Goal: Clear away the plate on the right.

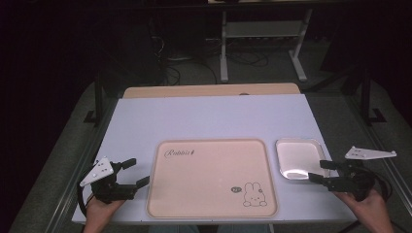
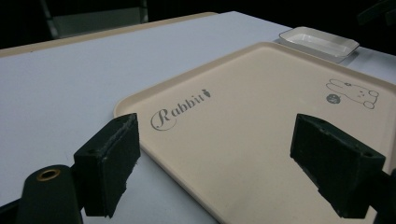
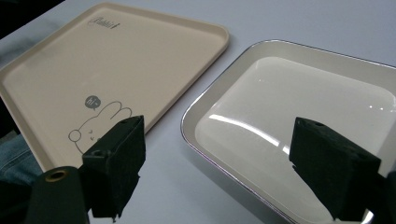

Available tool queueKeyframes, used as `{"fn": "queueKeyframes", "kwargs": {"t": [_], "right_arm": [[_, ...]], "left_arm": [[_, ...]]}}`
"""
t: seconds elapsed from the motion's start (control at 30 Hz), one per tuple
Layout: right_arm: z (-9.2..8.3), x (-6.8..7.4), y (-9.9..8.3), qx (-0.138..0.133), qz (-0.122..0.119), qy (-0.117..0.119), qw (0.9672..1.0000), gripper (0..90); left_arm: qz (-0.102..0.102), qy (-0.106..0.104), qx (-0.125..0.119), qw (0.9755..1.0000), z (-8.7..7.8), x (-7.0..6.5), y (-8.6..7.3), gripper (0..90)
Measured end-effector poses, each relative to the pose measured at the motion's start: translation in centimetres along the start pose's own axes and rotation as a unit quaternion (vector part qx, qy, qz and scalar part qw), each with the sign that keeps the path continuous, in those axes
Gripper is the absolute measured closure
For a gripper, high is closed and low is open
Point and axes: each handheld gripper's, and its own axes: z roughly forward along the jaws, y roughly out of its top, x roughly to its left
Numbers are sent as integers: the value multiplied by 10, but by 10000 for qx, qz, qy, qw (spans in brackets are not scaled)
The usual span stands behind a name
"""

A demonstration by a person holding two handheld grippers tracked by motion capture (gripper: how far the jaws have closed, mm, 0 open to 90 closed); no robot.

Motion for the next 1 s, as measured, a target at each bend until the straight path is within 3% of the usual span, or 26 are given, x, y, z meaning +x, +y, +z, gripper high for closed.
{"fn": "queueKeyframes", "kwargs": {"t": [0.47, 1.0], "right_arm": [[-8, -22, 11, 140, 296, -111, 9994, 174], [-10, -55, 28, 428, 804, -172, 9957, 206]], "left_arm": [[-1, -2, 16, 10000, -1, 1, 0, 157], [-38, 2, 1, 10000, -1, 2, -1, 157]]}}
